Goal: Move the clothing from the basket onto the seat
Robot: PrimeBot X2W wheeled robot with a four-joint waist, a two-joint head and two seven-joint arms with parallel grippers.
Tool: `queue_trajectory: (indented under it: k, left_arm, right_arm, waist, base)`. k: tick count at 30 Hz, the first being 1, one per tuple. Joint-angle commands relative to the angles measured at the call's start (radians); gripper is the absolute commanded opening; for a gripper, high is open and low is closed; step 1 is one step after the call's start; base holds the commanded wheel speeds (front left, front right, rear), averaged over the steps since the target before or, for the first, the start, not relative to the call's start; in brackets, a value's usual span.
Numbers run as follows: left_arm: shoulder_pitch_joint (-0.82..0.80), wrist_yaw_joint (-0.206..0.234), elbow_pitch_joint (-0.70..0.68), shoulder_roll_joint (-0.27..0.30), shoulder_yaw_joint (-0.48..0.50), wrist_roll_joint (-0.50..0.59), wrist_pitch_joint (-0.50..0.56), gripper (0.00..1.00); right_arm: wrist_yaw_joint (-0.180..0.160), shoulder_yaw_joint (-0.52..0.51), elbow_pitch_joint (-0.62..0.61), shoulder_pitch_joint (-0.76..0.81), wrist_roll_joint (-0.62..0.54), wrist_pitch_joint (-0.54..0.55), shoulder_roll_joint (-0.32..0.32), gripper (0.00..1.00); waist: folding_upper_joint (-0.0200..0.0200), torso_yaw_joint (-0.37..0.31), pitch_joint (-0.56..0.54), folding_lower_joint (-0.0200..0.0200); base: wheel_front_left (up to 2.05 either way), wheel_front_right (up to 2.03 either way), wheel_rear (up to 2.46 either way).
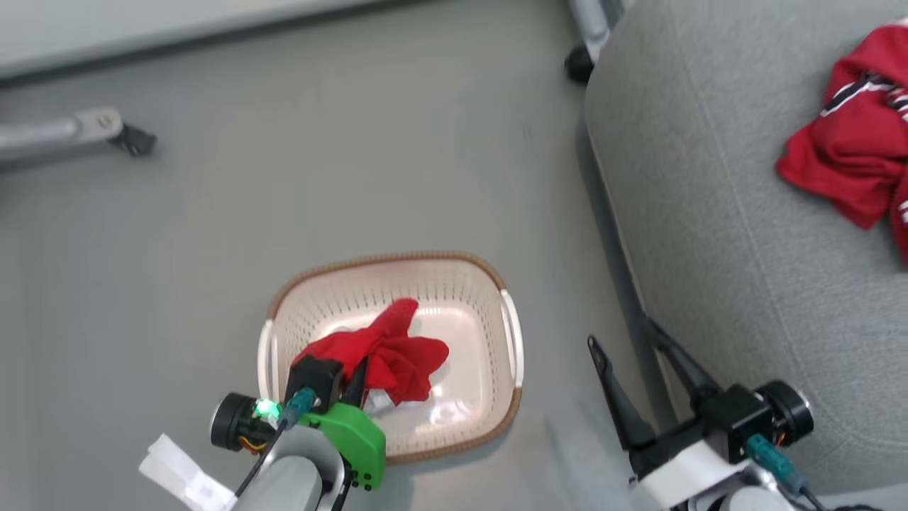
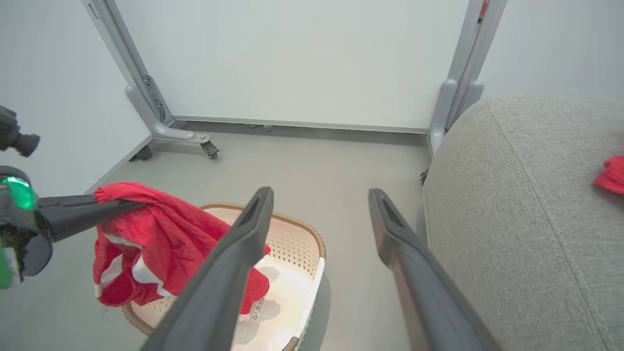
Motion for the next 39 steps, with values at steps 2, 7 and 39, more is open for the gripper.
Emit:
queue_trajectory:
  k: [2,7,39]
  left_arm:
    - [0.065,0.009,-0.052,0.008,0.030,0.026,-0.003,0.00]
    - [0.098,0.015,-0.153,0.022,0.052,0.095,-0.003,0.00]
    - [0.009,-0.123,-0.498,-0.056,-0.147,0.141,-0.003,0.00]
  right_arm:
    - [-0.001,0.012,0.012,0.059,0.006,0.000,0.002,1.00]
    - [-0.001,0.033,0.013,0.094,0.010,0.000,0.007,1.00]
    - [-0.001,0.119,0.035,0.006,0.000,0.000,-0.008,1.00]
  waist:
    - [0.0000,0.004,-0.290,0.0001]
    - [0.0000,-0.015,-0.330,0.0001]
    - [0.0000,-0.039,-0.349,0.0001]
  base:
    - [0.00,0.00,0.00]
    - [0.00,0.00,0.00]
    - [0.00,0.00,0.00]
